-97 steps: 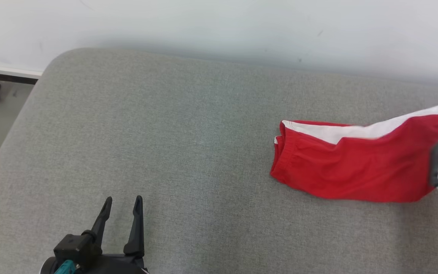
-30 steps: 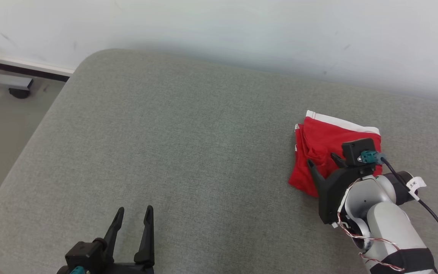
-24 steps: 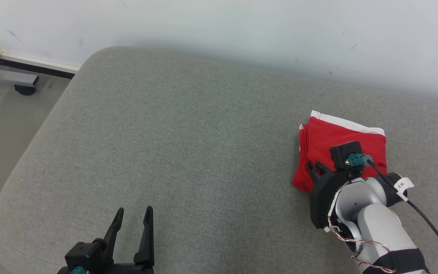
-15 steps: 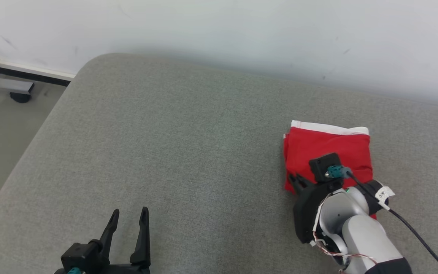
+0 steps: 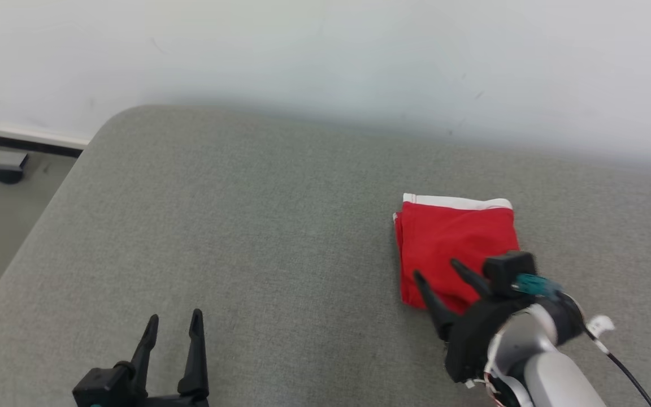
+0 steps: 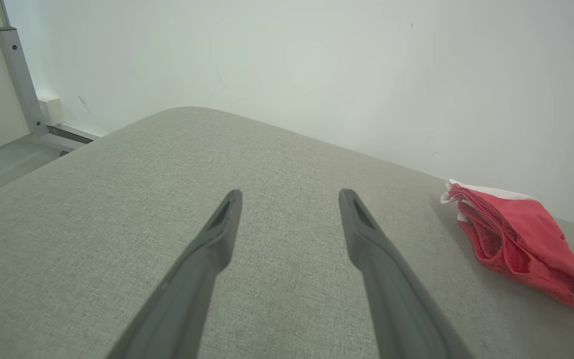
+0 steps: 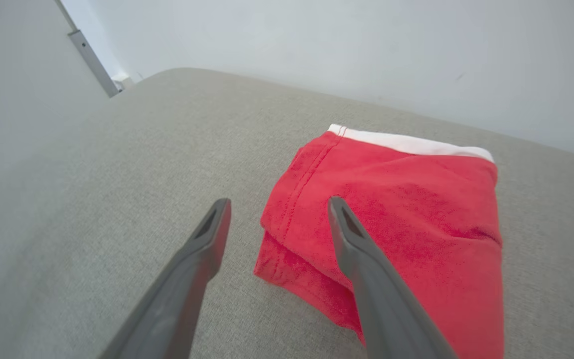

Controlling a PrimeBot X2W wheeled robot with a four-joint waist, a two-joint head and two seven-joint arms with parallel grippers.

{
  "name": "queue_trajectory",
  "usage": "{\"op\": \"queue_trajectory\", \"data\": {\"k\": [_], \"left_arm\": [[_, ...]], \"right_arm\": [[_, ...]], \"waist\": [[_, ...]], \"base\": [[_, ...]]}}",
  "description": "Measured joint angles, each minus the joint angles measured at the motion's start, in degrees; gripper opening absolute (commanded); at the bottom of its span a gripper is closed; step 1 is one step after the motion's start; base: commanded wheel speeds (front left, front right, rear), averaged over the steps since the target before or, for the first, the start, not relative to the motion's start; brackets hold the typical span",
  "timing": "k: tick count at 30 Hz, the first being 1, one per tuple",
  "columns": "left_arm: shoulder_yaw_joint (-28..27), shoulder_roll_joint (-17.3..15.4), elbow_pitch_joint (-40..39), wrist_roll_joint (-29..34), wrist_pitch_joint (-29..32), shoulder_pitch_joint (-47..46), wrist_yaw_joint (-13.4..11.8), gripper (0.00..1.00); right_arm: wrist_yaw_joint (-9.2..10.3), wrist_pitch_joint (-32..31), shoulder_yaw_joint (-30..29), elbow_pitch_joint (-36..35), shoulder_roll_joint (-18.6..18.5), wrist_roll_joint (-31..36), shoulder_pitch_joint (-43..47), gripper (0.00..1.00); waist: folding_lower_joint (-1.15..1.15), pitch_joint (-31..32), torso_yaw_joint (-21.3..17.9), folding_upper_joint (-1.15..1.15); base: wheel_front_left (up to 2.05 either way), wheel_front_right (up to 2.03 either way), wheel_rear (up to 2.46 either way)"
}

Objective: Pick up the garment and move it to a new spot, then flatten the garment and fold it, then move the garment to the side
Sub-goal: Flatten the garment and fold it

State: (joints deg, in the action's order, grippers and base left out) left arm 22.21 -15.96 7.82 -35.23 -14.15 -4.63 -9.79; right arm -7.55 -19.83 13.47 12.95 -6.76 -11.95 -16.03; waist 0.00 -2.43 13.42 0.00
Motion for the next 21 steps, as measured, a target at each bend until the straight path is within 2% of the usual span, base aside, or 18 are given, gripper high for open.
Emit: {"op": "queue_trajectory", "data": {"k": [6, 10, 15, 21], "left_arm": [[-2.68, -0.20, -1.33, 0.88, -0.70, 2.04, -0.89, 1.00], [-4.90, -0.40, -1.83, 2.87, -0.85, 2.72, -0.19, 1.00], [-7.97, 0.31, -2.48, 5.36, -0.89, 4.60, 1.60, 1.00], [-9.98, 0.46, -1.67, 10.38, -0.89, 7.38, 3.33, 1.00]], "right_arm": [[0.00, 7.37, -10.95, -8.56, 2.49, 0.66, 8.67, 1.00], [0.01, 13.38, -18.68, -11.95, 3.66, 0.90, 14.46, 1.00], [0.01, 18.22, -21.97, -11.60, 3.76, -1.70, 17.65, 1.00], [0.01, 20.79, -22.03, -8.54, 3.78, -3.22, 19.50, 1.00]], "waist": [[-0.01, 2.29, -2.46, 0.00], [-0.01, 3.51, -5.51, 0.00], [0.00, 4.58, -8.68, 0.00], [0.00, 5.94, -12.42, 0.00]], "base": [[0.00, 0.00, 0.00], [0.00, 0.00, 0.00], [0.00, 0.00, 0.00], [0.00, 0.00, 0.00]]}}
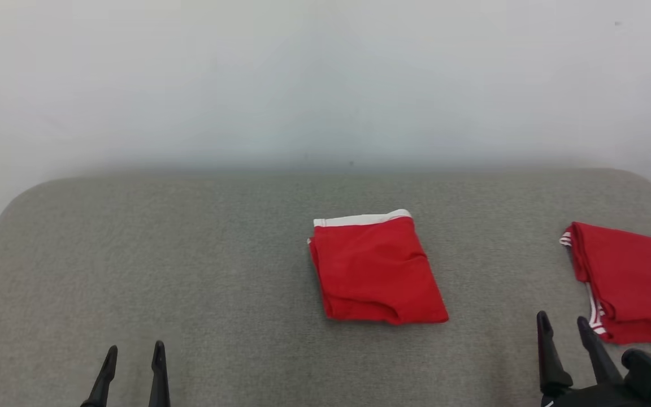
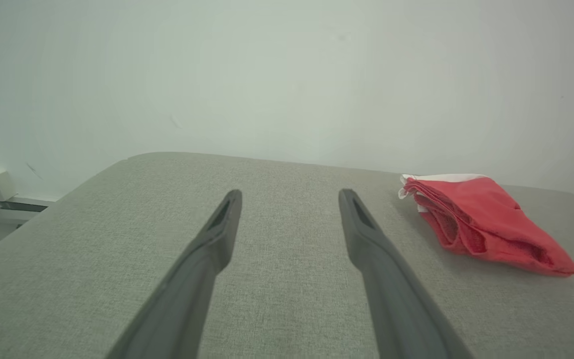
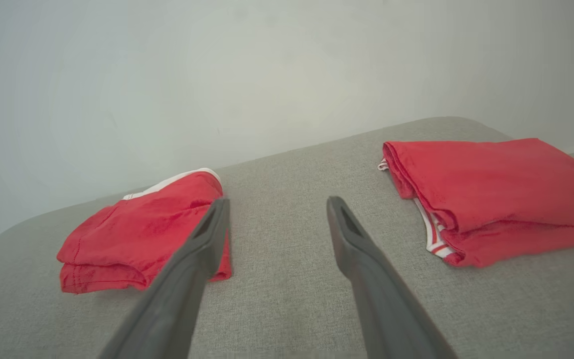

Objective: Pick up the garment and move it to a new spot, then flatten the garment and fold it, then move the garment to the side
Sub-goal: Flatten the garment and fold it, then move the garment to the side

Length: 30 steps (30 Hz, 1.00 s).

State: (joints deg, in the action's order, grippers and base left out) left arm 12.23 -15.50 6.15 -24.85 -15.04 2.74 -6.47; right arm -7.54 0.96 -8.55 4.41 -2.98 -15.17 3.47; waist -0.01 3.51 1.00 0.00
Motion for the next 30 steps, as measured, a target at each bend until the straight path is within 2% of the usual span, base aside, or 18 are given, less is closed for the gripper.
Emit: {"op": "queue_trajectory", "data": {"k": [10, 16, 30], "left_arm": [[-1.83, 1.01, 3.09, 1.58, -0.01, 3.51, 3.97, 1.00], [-3.36, 2.03, 5.30, 1.51, -0.01, 4.28, 4.21, 1.00], [-5.08, 2.55, 4.58, 1.69, -0.01, 5.21, 3.99, 1.00]], "right_arm": [[0.00, -0.01, 3.81, 4.28, 0.09, 0.74, 0.83, 1.00], [0.00, -0.80, 4.91, 4.55, 0.08, 1.62, 1.22, 1.00], [0.00, -1.97, 5.94, 3.36, 0.08, 1.59, 1.21, 1.00]], "waist": [[0.00, 2.20, -3.55, 0.00], [0.00, 2.55, -3.22, 0.00], [0.00, 1.62, -2.48, 0.00]], "base": [[0.00, 0.00, 0.00], [0.00, 0.00, 0.00], [0.00, 0.00, 0.00]]}}
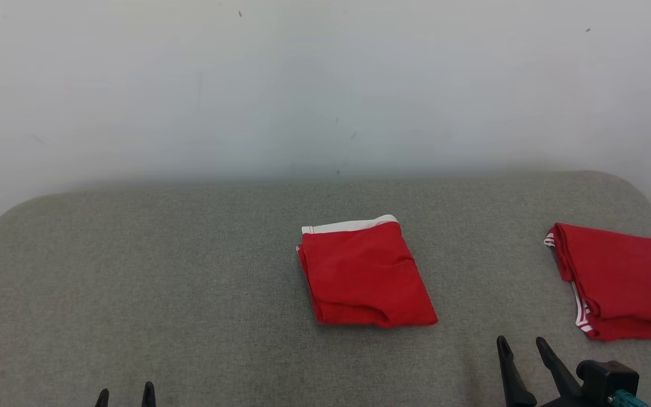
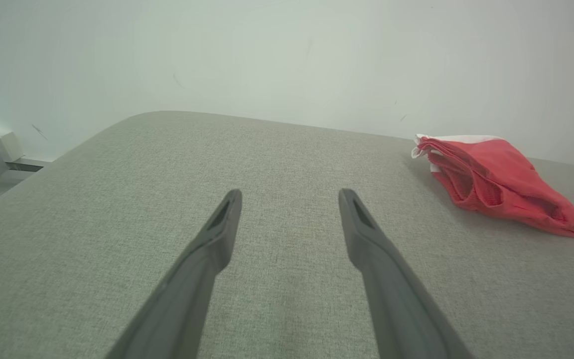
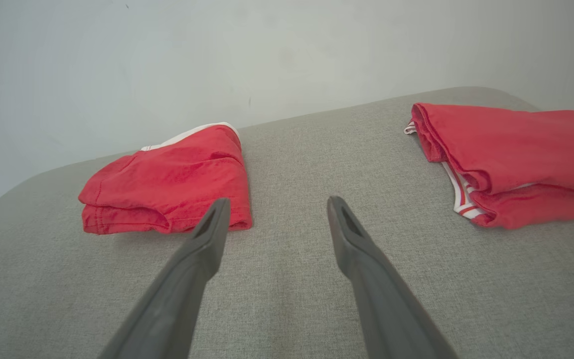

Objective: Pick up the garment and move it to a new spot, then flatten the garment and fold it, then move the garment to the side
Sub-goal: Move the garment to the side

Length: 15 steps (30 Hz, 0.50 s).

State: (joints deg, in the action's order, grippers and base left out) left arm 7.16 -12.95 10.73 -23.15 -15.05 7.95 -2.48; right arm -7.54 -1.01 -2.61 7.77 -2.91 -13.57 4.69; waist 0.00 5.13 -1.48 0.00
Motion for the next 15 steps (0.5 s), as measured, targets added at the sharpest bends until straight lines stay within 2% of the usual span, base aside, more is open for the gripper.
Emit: {"op": "queue_trajectory", "data": {"k": [4, 8, 13, 15], "left_arm": [[0.18, 0.12, -0.25, 0.00, 0.00, -0.01, -0.11, 1.00], [0.20, 0.24, -0.80, -0.03, 0.01, -0.01, -0.12, 1.00], [0.22, -0.48, -2.27, -0.02, 0.49, -0.10, -0.13, 1.00], [0.24, -0.82, -2.96, -0.02, 0.74, -0.14, -0.33, 1.00]], "right_arm": [[0.00, -1.29, -0.19, 0.12, 0.02, 0.08, -0.34, 1.00], [0.00, -5.47, -1.65, -0.07, -0.05, 0.51, -2.67, 1.00], [0.00, -21.60, -3.23, -0.27, 0.08, -3.96, -10.57, 1.00], [0.00, -29.39, -4.28, 0.19, -0.01, -2.69, -14.28, 1.00]], "waist": [[0.00, -0.20, 0.09, 0.00], [0.00, -0.42, 0.25, 0.00], [0.00, -1.19, 1.10, 0.00], [0.00, -1.69, 1.61, 0.00]], "base": [[0.00, 0.00, 0.00], [0.00, 0.00, 0.00], [0.00, 0.00, 0.00], [0.00, 0.00, 0.00]]}}
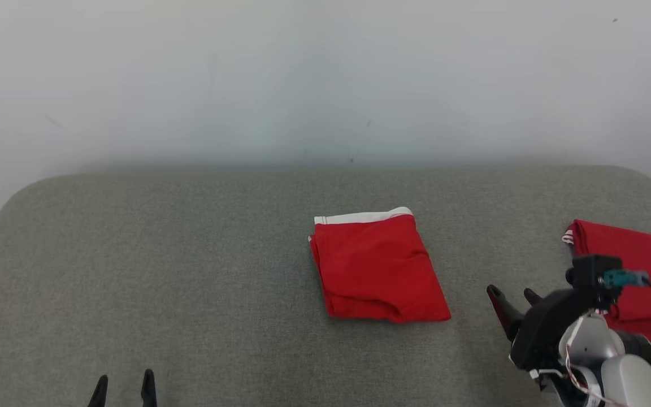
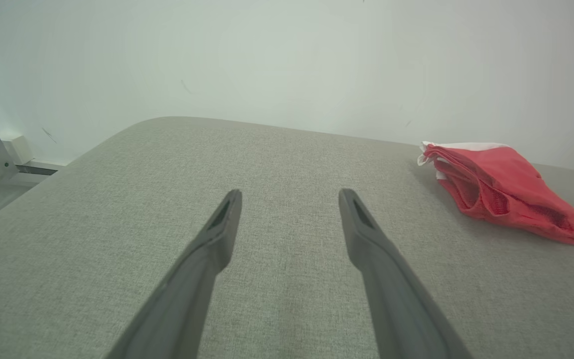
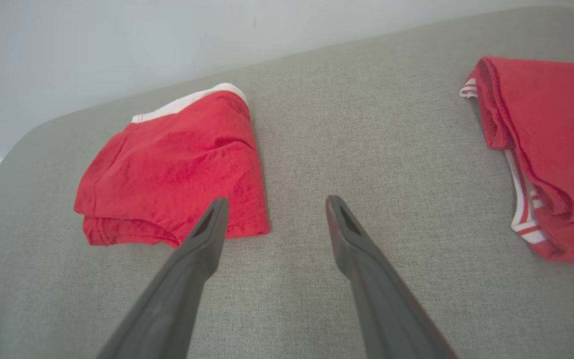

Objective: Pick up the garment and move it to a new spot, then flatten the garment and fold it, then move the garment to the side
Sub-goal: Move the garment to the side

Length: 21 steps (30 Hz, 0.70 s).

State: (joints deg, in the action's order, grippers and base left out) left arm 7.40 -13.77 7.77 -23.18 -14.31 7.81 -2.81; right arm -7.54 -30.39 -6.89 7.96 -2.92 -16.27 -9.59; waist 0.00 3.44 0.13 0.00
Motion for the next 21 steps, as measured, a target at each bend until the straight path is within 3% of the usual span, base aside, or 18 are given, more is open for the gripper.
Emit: {"op": "queue_trajectory", "data": {"k": [5, 10, 21], "left_arm": [[1.19, -0.20, -1.86, 0.42, 1.05, -0.73, 0.07, 1.00], [1.54, -0.18, -3.24, 0.43, 1.31, -2.82, 0.21, 1.00], [2.34, -0.23, -3.37, 0.43, 1.46, -5.78, 0.52, 1.00]], "right_arm": [[0.08, -14.11, -2.58, 5.23, 0.00, 2.07, -9.59, 1.00], [0.08, -21.04, -4.99, 12.47, 0.00, 7.06, -17.74, 1.00], [0.08, -14.95, -10.51, 25.55, 0.00, 12.36, -26.58, 1.00]], "waist": [[0.00, -1.96, 1.62, 0.00], [0.01, -5.16, 3.72, -0.01], [0.02, -10.43, 10.19, -0.01]], "base": [[0.00, 0.00, 0.00], [0.00, 0.00, 0.00], [0.00, 0.00, 0.00]]}}
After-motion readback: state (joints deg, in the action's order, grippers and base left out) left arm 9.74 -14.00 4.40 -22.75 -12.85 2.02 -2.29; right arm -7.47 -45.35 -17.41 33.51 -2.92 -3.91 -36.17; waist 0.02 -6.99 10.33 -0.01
